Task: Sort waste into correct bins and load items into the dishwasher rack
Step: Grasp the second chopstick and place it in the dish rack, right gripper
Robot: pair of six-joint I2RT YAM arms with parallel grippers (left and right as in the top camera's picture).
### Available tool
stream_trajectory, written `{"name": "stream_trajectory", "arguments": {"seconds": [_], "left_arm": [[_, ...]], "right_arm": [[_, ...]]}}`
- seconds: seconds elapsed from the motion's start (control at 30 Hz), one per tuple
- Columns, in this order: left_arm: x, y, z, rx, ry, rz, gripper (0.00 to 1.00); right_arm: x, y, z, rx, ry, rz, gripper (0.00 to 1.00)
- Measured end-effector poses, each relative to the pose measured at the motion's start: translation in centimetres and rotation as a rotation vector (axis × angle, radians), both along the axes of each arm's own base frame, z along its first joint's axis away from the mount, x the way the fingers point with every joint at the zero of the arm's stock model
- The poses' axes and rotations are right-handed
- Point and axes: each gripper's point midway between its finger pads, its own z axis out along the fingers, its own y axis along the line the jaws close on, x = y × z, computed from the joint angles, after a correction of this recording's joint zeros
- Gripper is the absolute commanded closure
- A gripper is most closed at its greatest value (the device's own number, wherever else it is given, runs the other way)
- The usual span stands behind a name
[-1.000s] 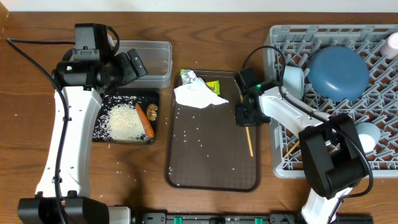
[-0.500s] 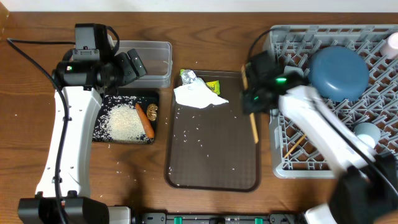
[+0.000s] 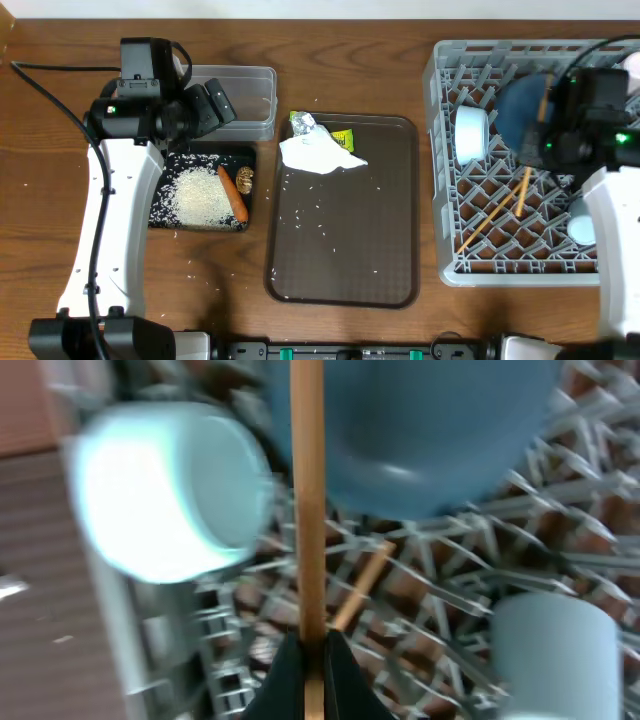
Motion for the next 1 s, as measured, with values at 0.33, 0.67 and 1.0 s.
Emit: {"name": "stream_trajectory", "arguments": {"seconds": [0.33,0.67,1.0], "left_arm": [[0.0,0.0,0.0,0.0,0.0,0.0,0.02],[0.0,0.0,0.0,0.0,0.0,0.0,0.02],[-0.2,-0.7,0.0,-0.038,0.008,-0.019,0.02]], "right_arm": [[1.0,-2.0,-4.6,-0.057,0.121,-0.026,0.61],[3.2,8.0,1.3,0.04,-0.127,0.248,0.48],[4.4,13.2,3.8,0.158,-0.248,0.3,0.07]]}}
